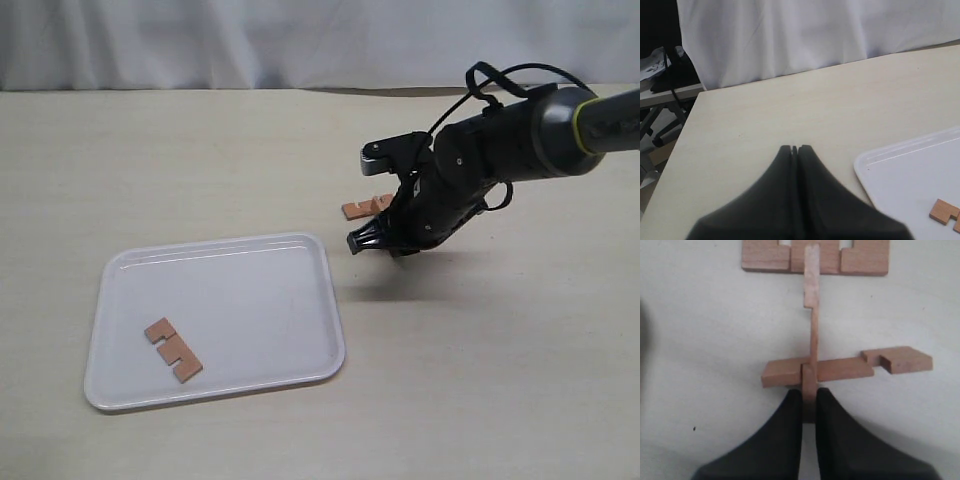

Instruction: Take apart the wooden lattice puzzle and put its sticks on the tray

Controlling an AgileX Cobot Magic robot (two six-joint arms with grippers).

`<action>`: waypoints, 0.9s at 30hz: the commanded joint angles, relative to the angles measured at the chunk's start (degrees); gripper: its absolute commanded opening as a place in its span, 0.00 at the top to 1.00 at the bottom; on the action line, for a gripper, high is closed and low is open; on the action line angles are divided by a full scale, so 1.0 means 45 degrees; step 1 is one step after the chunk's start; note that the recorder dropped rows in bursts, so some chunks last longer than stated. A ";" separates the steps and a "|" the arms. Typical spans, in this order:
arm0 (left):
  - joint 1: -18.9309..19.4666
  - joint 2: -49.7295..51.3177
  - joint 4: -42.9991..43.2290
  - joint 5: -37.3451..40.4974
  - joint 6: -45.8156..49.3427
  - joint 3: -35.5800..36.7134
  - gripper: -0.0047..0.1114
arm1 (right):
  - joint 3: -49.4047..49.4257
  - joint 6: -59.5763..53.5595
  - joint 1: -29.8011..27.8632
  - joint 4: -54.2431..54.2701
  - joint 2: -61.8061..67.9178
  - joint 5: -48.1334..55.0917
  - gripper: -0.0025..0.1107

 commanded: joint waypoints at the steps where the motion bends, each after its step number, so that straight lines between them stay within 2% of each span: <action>1: 0.0133 -0.0031 -0.0027 -0.0117 0.0067 0.0040 0.96 | -0.0044 -0.0038 0.0000 -0.0003 0.0168 0.0028 0.80; 4: 0.0133 -0.0031 -0.0027 -0.0117 0.0067 0.0040 0.96 | -0.0050 -0.0038 0.0000 -0.0003 0.0145 0.0057 0.73; 15: 0.0133 -0.0031 -0.0027 -0.0117 0.0067 0.0040 0.96 | -0.0780 -0.0017 0.0000 0.0353 -0.1113 0.0740 0.73; 17: 0.0133 -0.0031 -0.0027 -0.0117 0.0067 0.0040 0.96 | -0.1028 -0.0017 0.0000 0.0564 -0.1405 0.0894 0.67; 20: 0.0133 -0.0031 -0.0027 -0.0117 0.0067 0.0040 0.96 | -0.1194 -0.0017 0.0000 0.0656 -0.1540 0.0992 0.51; 22: 0.0133 -0.0031 -0.0027 -0.0117 0.0067 0.0040 0.96 | -0.1194 -0.0049 0.0000 0.0556 -0.1432 0.1130 0.44; 24: 0.0133 -0.0031 -0.0027 -0.0117 0.0067 0.0040 0.96 | -0.1194 -0.0102 0.0000 0.0446 -0.1182 0.1236 0.43; 27: 0.0133 -0.0031 -0.0027 -0.0117 0.0067 0.0040 0.96 | -0.1194 -0.0123 0.0000 0.0446 -0.0835 0.1379 0.48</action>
